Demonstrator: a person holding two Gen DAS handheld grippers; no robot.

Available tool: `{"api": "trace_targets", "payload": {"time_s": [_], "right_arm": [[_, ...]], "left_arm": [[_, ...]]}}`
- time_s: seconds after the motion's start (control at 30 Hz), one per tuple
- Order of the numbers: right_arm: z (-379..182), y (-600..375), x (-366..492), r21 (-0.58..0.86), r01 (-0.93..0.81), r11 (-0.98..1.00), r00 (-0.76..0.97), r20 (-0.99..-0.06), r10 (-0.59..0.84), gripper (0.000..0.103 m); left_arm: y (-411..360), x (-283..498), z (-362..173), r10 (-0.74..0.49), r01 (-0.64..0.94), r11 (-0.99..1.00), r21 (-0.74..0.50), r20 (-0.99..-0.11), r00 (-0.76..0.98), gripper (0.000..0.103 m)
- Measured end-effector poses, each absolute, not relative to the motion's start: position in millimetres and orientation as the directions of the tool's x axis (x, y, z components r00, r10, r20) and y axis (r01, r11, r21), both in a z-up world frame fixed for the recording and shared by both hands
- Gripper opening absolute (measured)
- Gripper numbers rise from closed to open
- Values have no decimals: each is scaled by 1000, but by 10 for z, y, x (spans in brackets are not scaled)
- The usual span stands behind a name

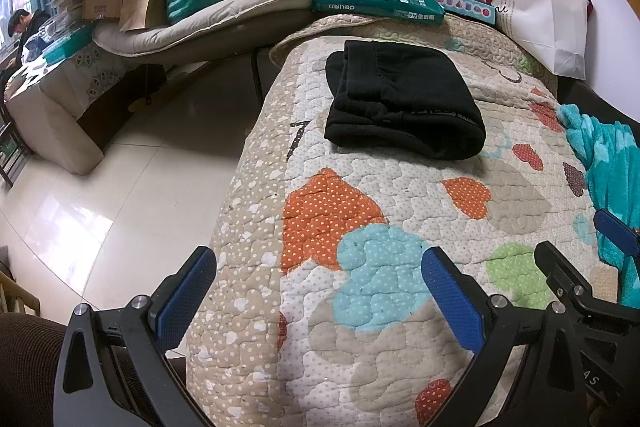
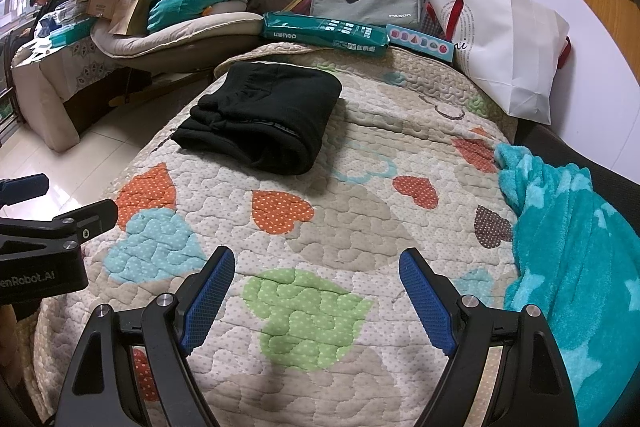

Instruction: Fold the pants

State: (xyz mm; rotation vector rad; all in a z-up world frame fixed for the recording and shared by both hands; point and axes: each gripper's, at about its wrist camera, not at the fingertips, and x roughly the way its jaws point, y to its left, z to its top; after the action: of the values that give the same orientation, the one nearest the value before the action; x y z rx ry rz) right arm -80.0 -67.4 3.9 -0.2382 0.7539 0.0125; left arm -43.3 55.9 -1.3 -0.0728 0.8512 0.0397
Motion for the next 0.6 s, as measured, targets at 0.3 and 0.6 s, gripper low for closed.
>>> {"api": "trace_targets", "payload": {"time_s": [0.3,0.6], "right_arm": [[26,-652,-790,-203,-97,974,734,-676,-68,88],[56,-621,-753,-169,-120,978,737,-676,-26,88]], "left_arm": [[557,-460,-60,-5,-67,996,-65,-761,649,103],[637,-422,-38,-40,-62,993,-103,-765,643,102]]}}
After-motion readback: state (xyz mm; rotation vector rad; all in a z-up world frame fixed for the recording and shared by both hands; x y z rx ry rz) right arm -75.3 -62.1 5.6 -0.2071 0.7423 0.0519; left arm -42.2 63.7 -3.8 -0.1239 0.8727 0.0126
